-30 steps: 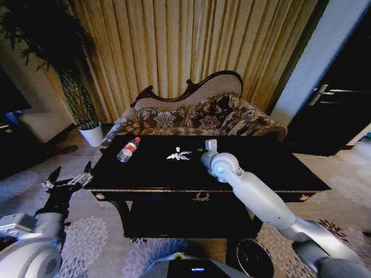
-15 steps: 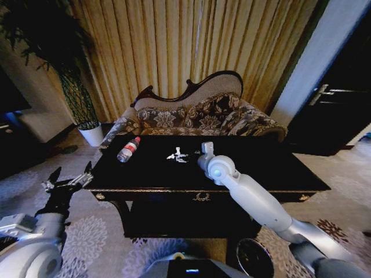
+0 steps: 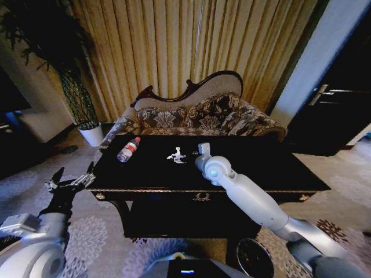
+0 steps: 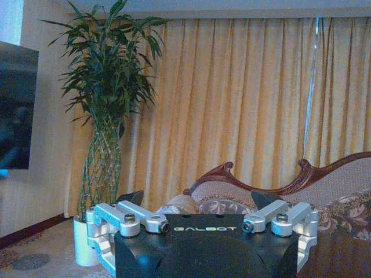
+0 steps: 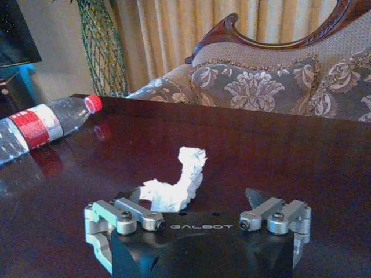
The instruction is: Move to the front of the table and place the trash on the table into the trash bin.
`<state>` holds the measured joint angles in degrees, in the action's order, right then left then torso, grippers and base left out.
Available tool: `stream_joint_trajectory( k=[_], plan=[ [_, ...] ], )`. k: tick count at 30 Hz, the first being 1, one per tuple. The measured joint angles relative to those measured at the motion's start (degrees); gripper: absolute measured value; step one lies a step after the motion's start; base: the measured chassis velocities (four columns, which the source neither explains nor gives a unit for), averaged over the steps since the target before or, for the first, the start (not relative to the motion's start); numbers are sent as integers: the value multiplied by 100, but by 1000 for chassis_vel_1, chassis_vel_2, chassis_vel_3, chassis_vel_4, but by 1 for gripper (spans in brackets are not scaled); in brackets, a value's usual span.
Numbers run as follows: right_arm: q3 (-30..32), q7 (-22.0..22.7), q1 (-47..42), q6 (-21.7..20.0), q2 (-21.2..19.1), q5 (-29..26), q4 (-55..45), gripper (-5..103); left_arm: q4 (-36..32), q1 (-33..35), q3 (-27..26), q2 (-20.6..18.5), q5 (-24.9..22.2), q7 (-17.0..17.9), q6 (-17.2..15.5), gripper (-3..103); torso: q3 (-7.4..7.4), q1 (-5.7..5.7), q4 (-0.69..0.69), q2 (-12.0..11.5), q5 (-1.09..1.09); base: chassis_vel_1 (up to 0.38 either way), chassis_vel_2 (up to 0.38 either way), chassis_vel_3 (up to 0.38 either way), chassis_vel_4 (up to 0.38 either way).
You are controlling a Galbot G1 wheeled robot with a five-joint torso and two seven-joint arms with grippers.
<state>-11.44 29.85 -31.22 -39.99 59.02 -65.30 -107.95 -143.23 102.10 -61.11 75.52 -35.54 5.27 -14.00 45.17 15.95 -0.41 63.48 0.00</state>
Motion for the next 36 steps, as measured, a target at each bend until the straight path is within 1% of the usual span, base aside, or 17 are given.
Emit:
stream_joint_trajectory(
  k=[3, 4, 6, 7, 9, 10, 12, 14, 15, 18, 20, 22, 23, 24, 26, 28, 36],
  plan=[
    [-17, -6, 8, 17, 10, 76, 26, 86, 0, -4, -3, 0, -3, 0, 0, 100, 0, 0, 0, 0, 0, 0, 0, 0, 0],
    [-17, -6, 8, 17, 10, 76, 26, 86, 0, -4, -3, 0, -3, 0, 0, 100, 0, 0, 0, 0, 0, 0, 0, 0, 0],
    [-18, -11, 5, 23, -5, 97, 22, 76, 0, -4, -6, 12, -4, 0, 2, 100, 0, 0, 0, 0, 0, 0, 0, 0, 0],
    [-18, -11, 5, 23, -5, 97, 22, 76, 0, -4, -6, 12, -4, 0, 2, 100, 0, 0, 0, 0, 0, 0, 0, 0, 0],
    [-16, -14, -17, 26, -26, 107, 4, 65, 0, -2, -8, 28, -4, 0, 5, 100, 0, 0, 0, 0, 0, 0, 0, 0, 0],
    [-11, -15, -28, 27, -33, 109, -5, 65, 0, -2, -8, 34, -4, 0, 7, 100, 0, 0, 0, 0, 0, 0, 0, 0, 0],
    [-1, -18, -44, 29, -42, 112, -16, 60, 0, -2, -8, 38, -4, 0, 8, 100, 0, 0, 0, 0, 0, 0, 0, 0, 0],
    [17, -20, -69, 35, -65, 115, -37, 48, 0, 0, -8, 40, -4, -2, 12, 100, 0, 0, 0, 0, 0, 0, 0, 0, 0],
    [17, -20, -69, 35, -65, 115, -37, 48, 0, 0, -8, 40, -4, -2, 12, 100, 0, 0, 0, 0, 0, 0, 0, 0, 0],
    [60, -23, -119, 75, -102, 118, -69, 32, 0, 0, -10, 40, -4, -5, 16, 100, 0, 0, 0, 0, 0, 0, 0, 0, 0],
    [68, -25, -133, 96, -112, 120, -75, 32, 0, 0, -10, 40, -4, -5, 17, 100, 0, 0, 0, 0, 0, 0, 0, 0, 0],
    [103, -29, -185, 127, -133, 127, -91, 21, 0, -1, -1, 40, -4, -9, 20, 100, 0, 0, 0, 0, 0, 0, 0, 0, 0],
    [103, -29, -185, 127, -133, 127, -91, 21, 0, -1, -1, 40, -4, -9, 20, 100, 0, 0, 0, 0, 0, 0, 0, 0, 0],
    [137, -31, -230, 134, -149, 128, -116, 10, 0, -5, 8, 39, -3, -11, 21, 100, 0, 0, 0, 0, 0, 0, 0, 0, 0],
    [152, -33, -250, 137, -157, 129, -127, 10, 0, -7, 11, 38, -2, -12, 22, 100, 0, 0, 0, 0, 0, 0, 0, 0, 0],
    [204, -37, -308, 146, -188, 129, -155, 2, 0, -20, 19, 34, -1, -12, 25, 100, 0, 0, 0, 0, 0, 0, 0, 0, 0],
    [378, -149, -487, 246, -353, 117, -266, 0, 0, -41, 26, 37, 0, -12, 34, 100, 0, 0, 0, 0, 0, 0, 0, 0, 0]
  ],
)
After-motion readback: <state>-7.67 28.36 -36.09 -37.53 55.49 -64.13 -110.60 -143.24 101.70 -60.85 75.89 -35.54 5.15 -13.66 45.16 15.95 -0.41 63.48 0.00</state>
